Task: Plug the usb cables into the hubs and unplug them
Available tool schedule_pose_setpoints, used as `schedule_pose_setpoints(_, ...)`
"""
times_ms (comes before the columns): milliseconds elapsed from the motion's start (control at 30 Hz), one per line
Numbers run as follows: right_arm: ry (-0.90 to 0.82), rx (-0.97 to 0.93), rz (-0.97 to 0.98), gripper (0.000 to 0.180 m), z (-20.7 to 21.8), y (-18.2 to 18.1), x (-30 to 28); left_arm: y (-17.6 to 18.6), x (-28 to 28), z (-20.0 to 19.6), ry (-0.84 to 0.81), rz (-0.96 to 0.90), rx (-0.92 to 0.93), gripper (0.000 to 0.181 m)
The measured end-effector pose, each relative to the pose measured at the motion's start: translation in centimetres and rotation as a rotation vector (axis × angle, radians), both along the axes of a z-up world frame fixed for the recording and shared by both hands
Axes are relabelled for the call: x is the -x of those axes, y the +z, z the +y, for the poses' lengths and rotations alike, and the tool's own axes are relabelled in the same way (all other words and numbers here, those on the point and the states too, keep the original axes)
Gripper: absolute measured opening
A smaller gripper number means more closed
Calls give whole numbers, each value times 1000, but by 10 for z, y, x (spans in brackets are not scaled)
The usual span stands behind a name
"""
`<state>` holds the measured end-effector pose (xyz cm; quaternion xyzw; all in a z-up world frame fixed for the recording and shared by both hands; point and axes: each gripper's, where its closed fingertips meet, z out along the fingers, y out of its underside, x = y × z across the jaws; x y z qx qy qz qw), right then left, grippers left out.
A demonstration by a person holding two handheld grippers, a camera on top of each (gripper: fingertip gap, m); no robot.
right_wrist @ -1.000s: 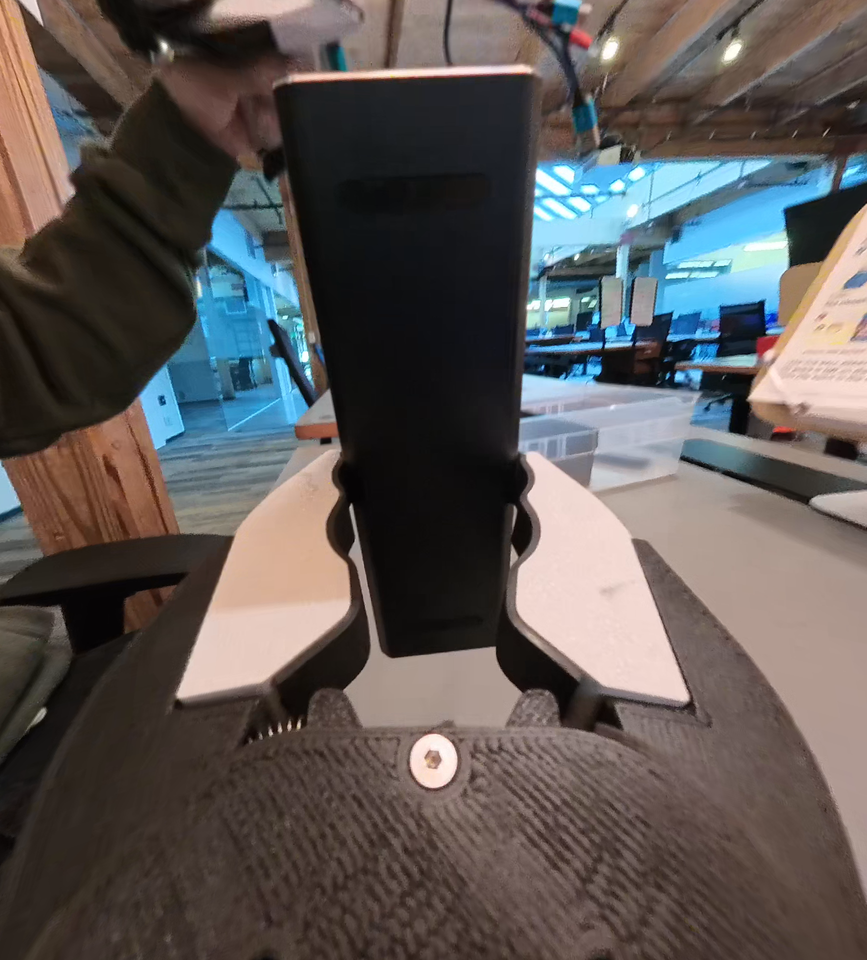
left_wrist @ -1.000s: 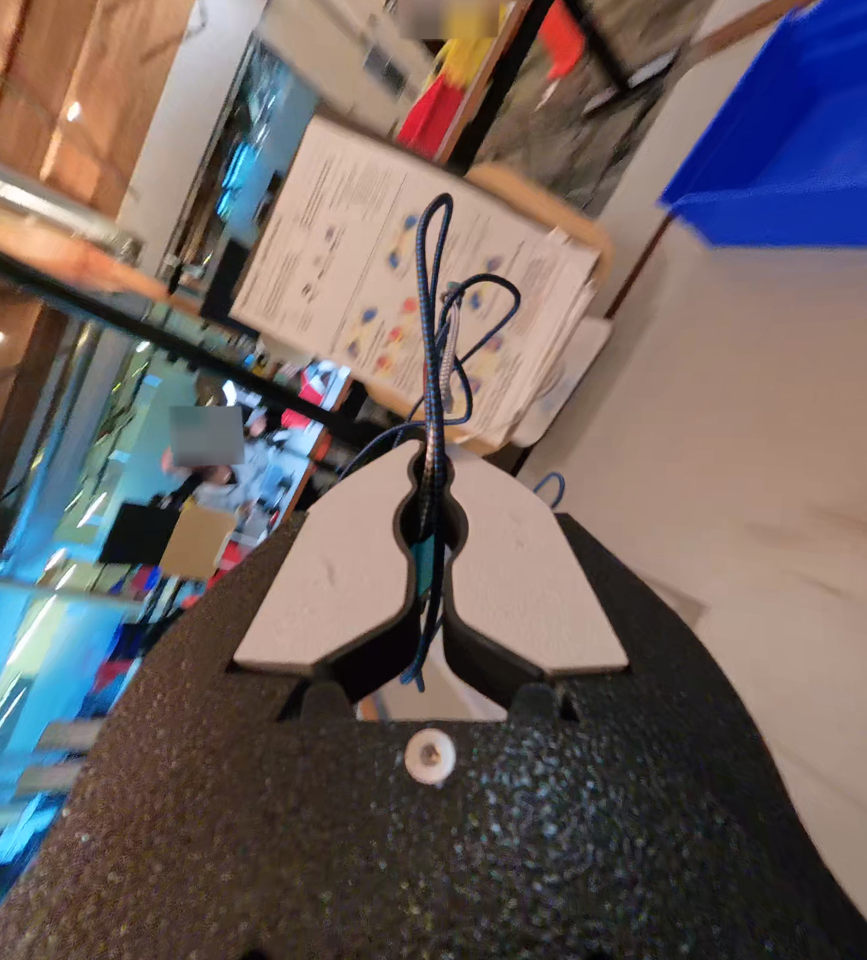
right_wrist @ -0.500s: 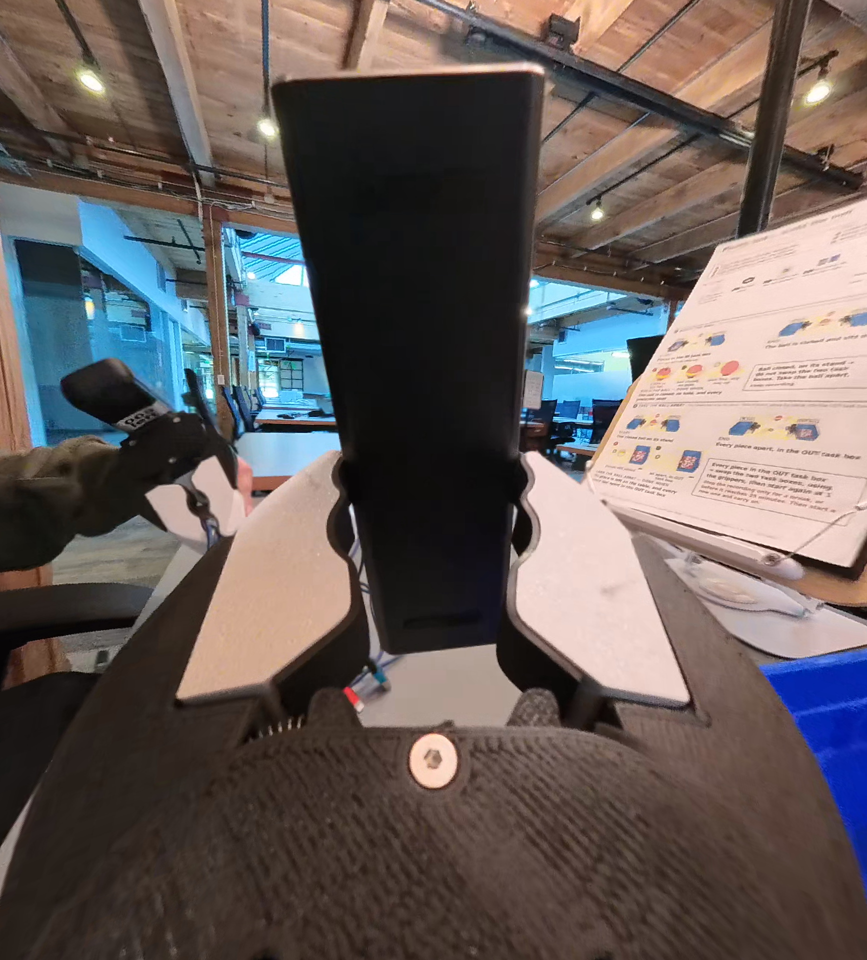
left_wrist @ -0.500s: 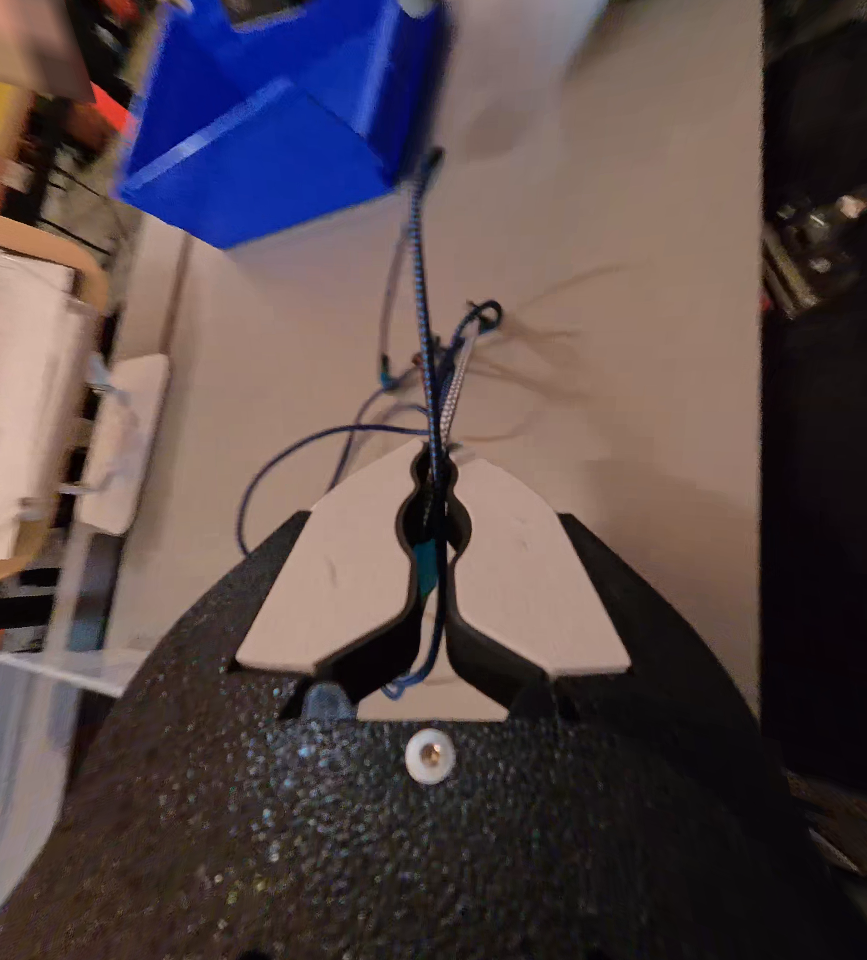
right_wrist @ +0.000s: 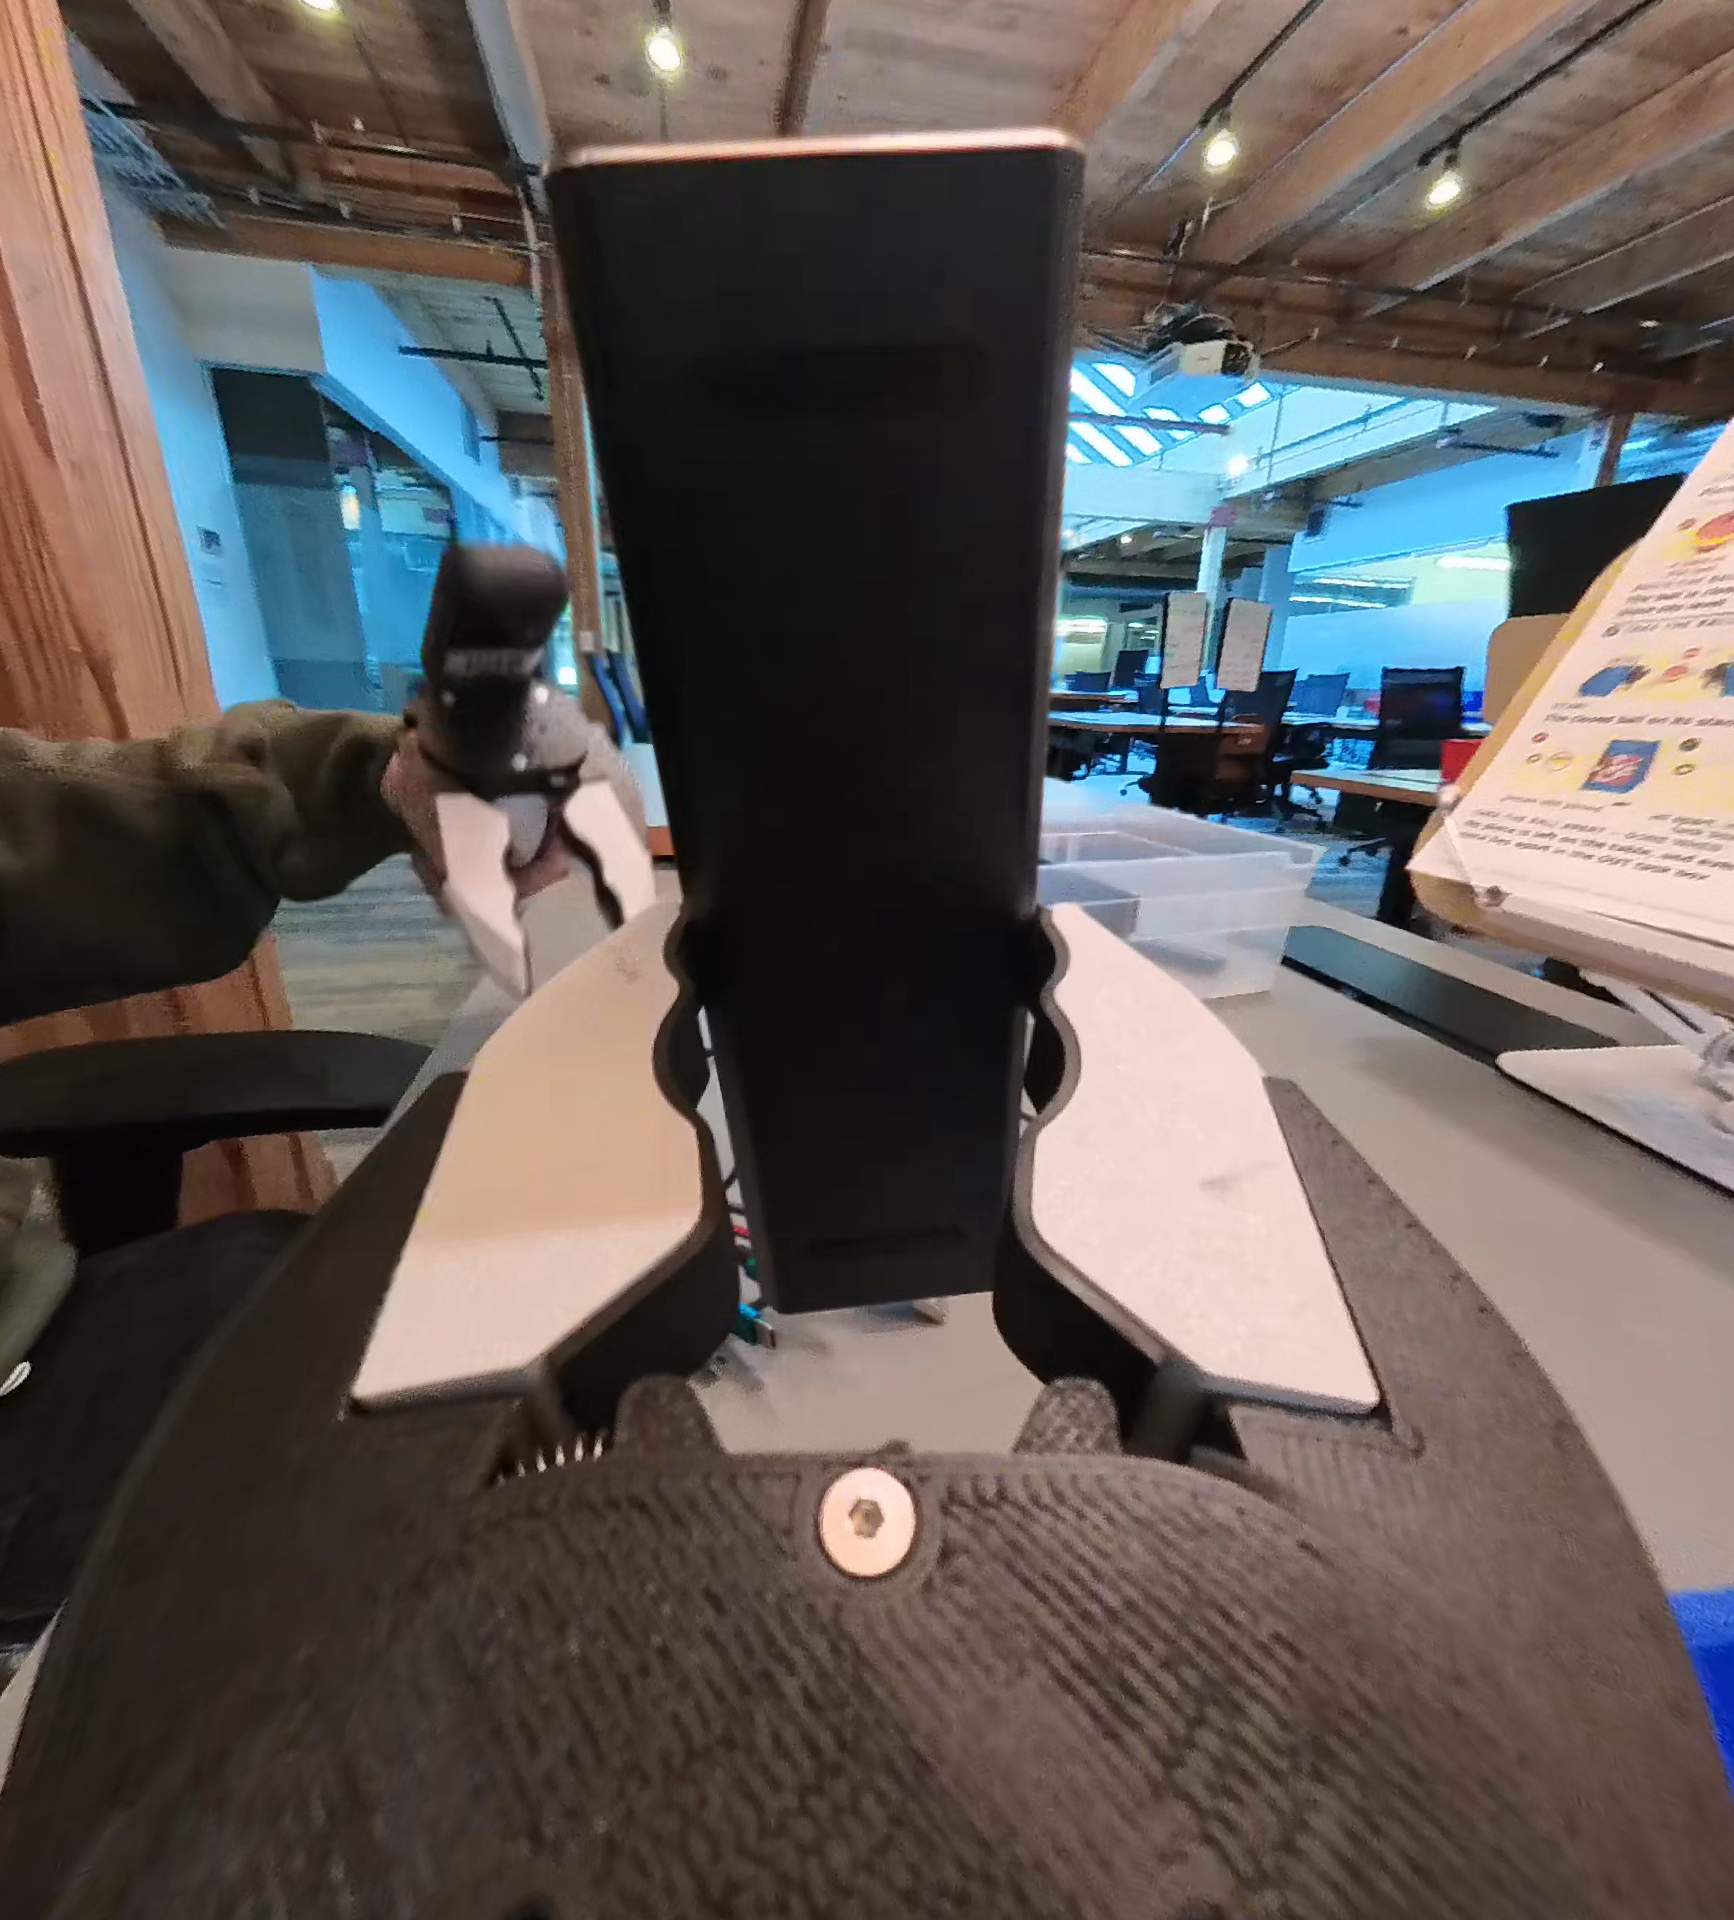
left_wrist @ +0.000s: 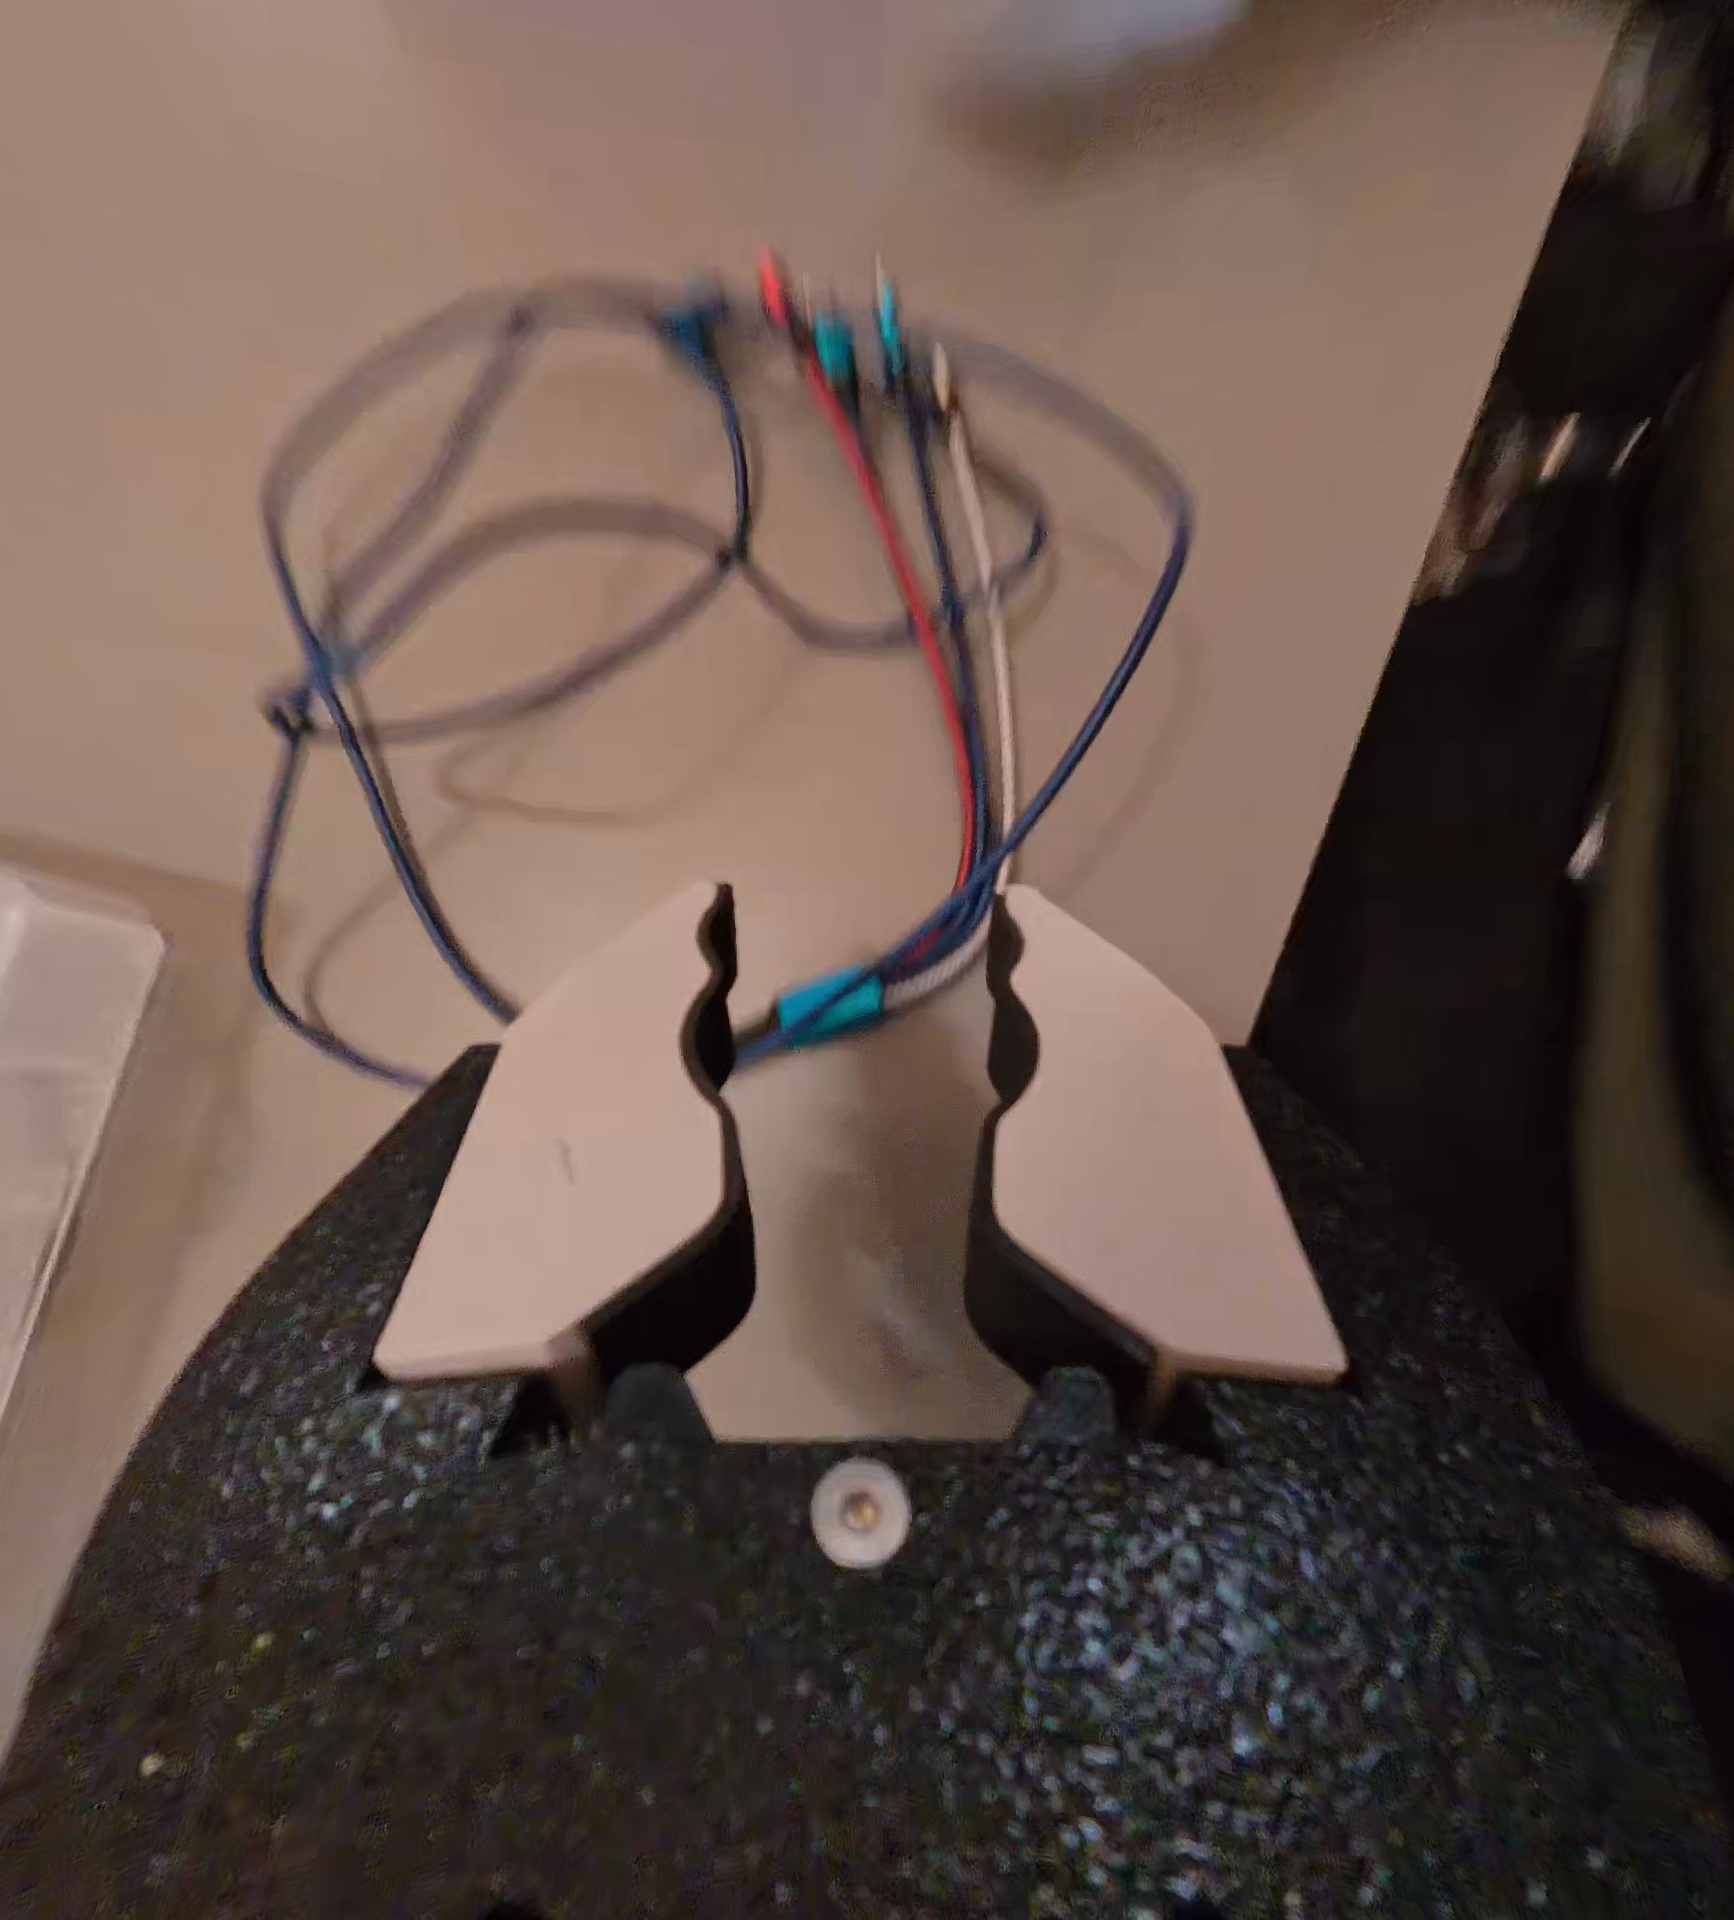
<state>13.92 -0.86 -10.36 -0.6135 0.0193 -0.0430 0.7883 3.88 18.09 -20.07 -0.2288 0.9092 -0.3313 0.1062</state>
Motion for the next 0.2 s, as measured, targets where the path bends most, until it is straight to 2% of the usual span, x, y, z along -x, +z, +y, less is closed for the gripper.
schedule_pose_setpoints(33,22,-4,7,61,2,-3,2,18,-9,-13,62,-51,62,44)
schedule_pose_setpoints(100,64,-18,27,61,5,-7,4,43,-28,-47,205,-119,144,39)
schedule_pose_setpoints(200,120,-7,53,61,5,-17,7,36,-33,-107,233,-22,123,40)
